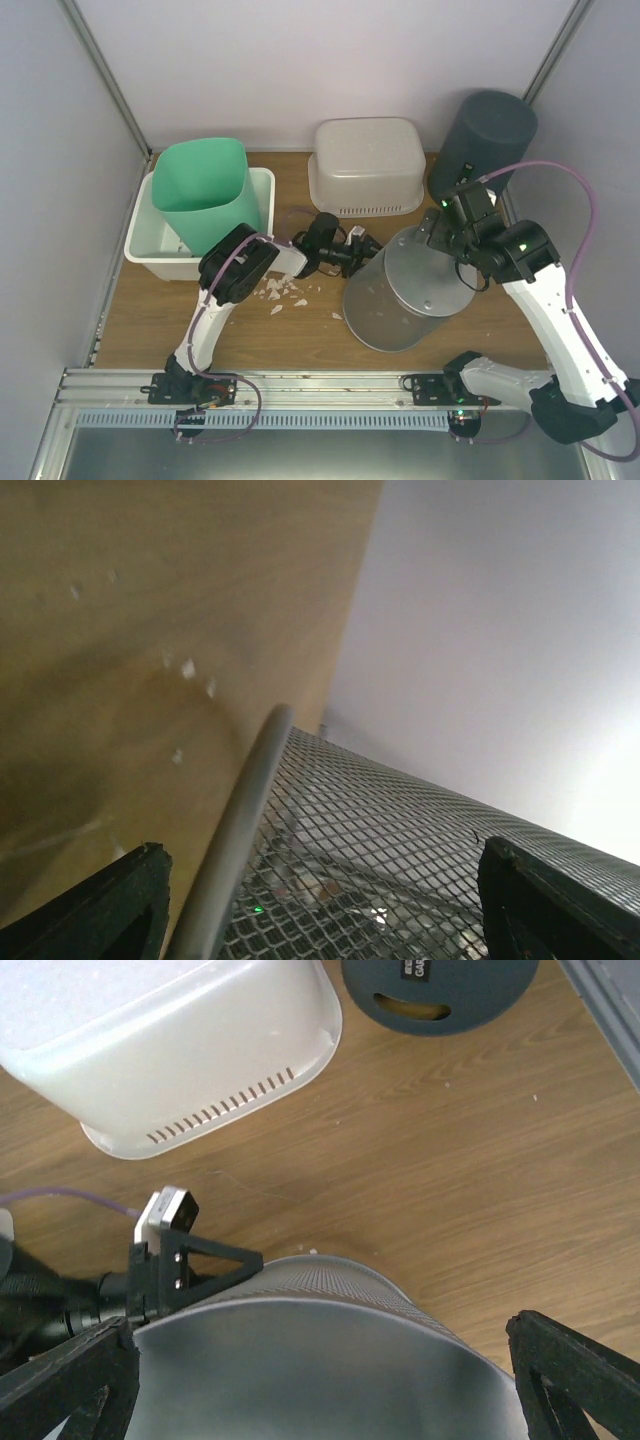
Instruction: Turn the large container upside down
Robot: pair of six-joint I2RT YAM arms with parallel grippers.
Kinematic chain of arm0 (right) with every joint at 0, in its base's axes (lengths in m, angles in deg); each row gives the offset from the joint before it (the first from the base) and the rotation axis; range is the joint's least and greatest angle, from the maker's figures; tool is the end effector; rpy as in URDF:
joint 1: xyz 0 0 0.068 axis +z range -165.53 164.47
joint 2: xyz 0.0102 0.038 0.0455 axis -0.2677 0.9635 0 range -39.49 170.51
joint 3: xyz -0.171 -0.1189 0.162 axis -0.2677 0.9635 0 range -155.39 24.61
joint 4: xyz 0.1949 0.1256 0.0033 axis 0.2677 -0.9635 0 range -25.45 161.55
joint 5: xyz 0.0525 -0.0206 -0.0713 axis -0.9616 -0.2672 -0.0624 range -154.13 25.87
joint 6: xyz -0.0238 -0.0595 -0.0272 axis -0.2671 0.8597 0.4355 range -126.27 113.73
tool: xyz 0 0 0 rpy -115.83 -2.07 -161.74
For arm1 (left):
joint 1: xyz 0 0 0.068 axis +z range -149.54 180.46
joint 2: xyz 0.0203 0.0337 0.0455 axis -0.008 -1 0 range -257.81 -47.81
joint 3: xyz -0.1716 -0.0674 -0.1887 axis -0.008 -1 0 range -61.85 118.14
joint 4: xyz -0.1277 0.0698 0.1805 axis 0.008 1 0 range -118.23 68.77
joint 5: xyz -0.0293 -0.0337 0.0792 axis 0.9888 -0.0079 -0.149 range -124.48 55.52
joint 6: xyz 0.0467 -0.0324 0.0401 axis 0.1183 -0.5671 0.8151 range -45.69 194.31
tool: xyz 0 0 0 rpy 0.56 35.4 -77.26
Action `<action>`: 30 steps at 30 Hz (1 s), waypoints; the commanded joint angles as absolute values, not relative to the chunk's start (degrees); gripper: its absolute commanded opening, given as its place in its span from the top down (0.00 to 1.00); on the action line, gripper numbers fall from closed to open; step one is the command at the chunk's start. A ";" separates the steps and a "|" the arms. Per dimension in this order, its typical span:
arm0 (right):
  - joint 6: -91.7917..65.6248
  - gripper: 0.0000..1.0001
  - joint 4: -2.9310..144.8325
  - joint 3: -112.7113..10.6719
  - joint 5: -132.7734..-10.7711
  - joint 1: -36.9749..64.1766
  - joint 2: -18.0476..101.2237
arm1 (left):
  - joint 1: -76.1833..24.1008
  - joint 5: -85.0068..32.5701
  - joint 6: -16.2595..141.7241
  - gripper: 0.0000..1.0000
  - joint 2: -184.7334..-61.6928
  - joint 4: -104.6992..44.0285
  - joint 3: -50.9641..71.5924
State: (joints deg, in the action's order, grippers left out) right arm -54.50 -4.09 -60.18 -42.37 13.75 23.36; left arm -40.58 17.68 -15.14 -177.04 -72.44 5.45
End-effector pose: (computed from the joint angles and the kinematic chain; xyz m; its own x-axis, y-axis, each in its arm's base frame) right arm 0.1446 0.0570 0.3735 -0.6642 0.4217 -0.6172 0.3493 0.9051 0.2425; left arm 0.3010 -0.3213 0.1179 -0.9723 0.0331 0.2313 -0.2203 0.1994 -0.9548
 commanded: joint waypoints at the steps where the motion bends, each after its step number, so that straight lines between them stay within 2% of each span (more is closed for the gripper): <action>1: -53.38 0.00 -4.25 -60.07 -44.30 13.21 22.84 | -39.80 18.72 5.82 0.18 -174.25 -45.80 11.83; 9: -50.33 0.00 -1.66 -60.44 -47.69 13.66 23.55 | -39.63 13.25 23.28 0.18 -176.34 -23.89 24.90; 13: -47.07 0.00 4.04 -61.45 -49.28 14.28 21.69 | -39.62 7.50 30.69 0.18 -175.63 -18.62 28.52; 18: -38.87 0.00 13.88 -61.39 -61.25 14.53 20.14 | -40.09 -1.02 38.22 0.17 -173.03 -18.19 29.18; 22: -33.48 0.00 18.23 -64.20 -77.06 15.78 23.04 | -40.16 -2.87 41.28 0.17 -172.53 -19.03 30.30; 25: -32.97 0.00 21.48 -66.00 -86.90 20.86 26.00 | -40.47 -2.37 43.23 0.17 -173.02 -19.52 32.66; 30: -35.24 0.00 21.98 -66.01 -93.07 35.85 31.84 | -40.59 -0.72 45.52 0.18 -173.90 -19.98 36.79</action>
State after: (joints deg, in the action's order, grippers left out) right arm -36.03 20.17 -65.62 -82.24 26.97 28.27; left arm -40.03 -0.70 41.36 -175.46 -18.10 32.77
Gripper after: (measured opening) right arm 0.997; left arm 0.825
